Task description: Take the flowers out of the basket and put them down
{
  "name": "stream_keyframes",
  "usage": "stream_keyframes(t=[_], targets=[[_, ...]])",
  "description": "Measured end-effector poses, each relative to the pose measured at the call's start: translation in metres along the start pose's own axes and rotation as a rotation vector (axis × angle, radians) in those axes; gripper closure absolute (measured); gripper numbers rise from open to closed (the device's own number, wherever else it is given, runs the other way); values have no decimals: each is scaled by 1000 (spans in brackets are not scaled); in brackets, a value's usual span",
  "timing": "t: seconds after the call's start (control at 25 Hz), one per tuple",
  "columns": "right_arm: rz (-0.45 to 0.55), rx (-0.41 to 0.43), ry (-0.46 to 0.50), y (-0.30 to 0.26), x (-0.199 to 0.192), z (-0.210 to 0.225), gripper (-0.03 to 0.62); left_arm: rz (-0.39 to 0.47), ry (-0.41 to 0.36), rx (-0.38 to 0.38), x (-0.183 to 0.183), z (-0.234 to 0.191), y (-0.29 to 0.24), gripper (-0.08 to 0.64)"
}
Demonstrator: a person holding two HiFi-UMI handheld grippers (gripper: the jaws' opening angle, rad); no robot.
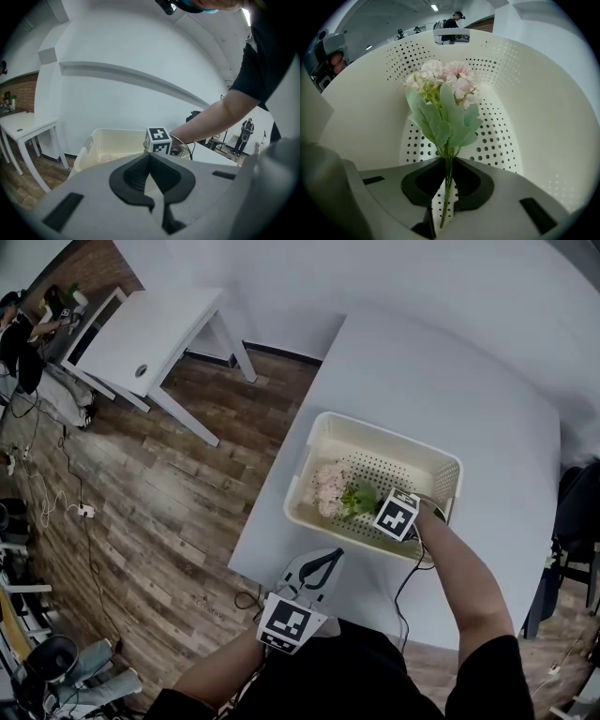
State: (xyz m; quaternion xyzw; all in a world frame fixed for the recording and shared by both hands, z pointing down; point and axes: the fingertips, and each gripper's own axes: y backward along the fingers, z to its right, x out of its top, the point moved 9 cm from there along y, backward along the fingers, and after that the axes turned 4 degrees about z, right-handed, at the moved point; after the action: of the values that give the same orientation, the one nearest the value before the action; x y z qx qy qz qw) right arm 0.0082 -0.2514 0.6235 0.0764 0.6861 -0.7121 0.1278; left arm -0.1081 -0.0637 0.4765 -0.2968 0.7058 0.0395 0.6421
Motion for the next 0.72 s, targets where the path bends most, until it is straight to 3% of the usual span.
stream_keyframes(t=[0.24,0.44,0.72], targets=[[27,1,-49,10,2,-2,537,8,-11,2,4,-2,6,554],[89,-47,-105,30,8,-1,540,20,-25,-7,4,-2,13,554],[259,-138,-287,93,17,-11,541,64,-63,-37,15,3,31,554]])
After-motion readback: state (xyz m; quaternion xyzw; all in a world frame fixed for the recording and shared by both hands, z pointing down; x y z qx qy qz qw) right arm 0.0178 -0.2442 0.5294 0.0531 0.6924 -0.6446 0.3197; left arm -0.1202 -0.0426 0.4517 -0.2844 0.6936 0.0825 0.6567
